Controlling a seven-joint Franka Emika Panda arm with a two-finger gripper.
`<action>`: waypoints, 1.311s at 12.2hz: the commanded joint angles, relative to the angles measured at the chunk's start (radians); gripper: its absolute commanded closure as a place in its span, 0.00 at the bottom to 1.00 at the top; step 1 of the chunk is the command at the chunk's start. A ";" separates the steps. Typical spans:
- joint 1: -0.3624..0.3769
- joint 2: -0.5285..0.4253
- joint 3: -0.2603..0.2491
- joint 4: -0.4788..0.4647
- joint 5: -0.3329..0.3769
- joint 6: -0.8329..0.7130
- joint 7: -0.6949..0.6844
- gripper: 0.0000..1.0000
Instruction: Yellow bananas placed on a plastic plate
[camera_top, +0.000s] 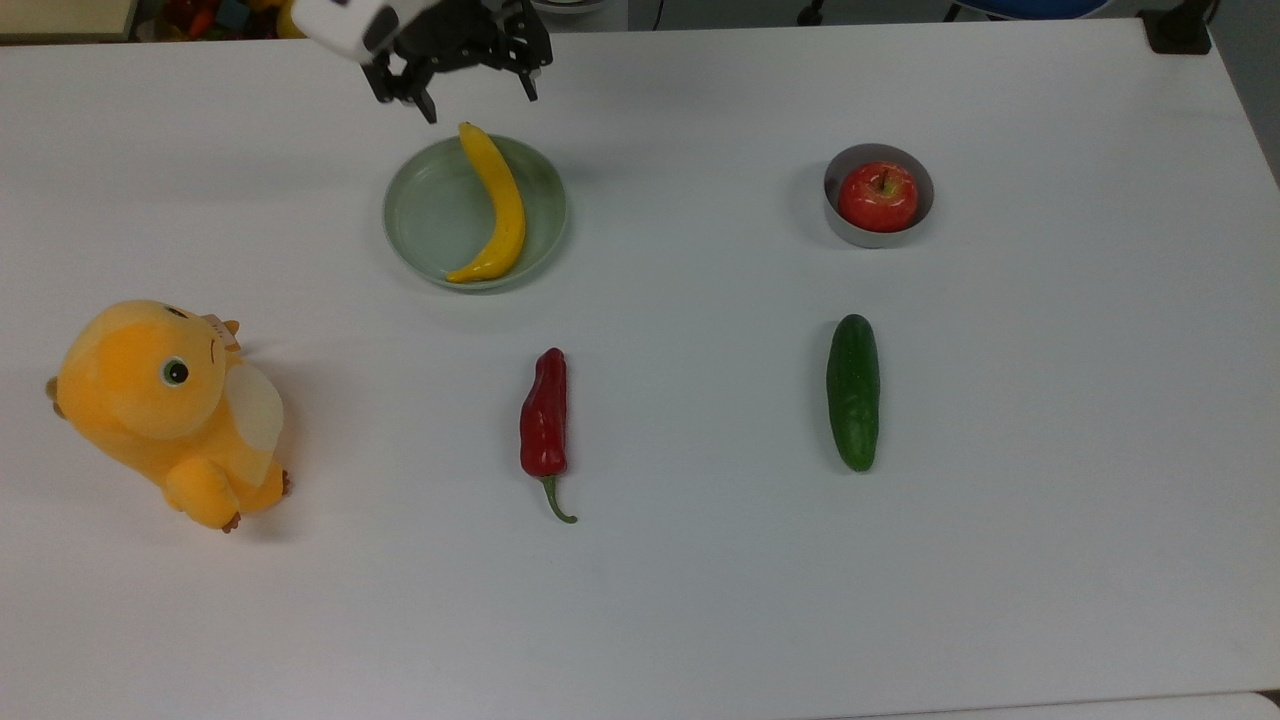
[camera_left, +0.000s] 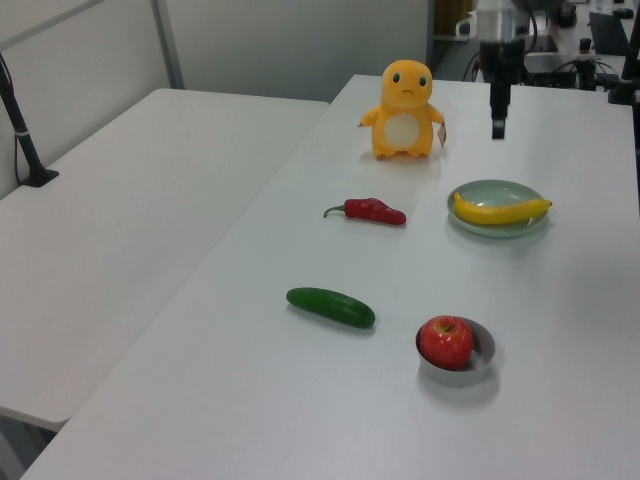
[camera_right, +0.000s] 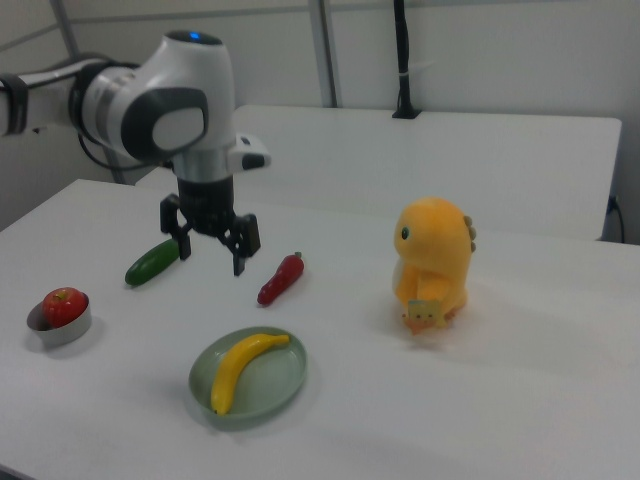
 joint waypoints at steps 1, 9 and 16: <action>0.020 -0.008 0.007 0.156 0.015 -0.070 0.207 0.00; 0.035 -0.088 0.100 0.245 0.015 -0.130 0.541 0.00; 0.083 -0.111 0.051 0.222 0.000 -0.140 0.296 0.00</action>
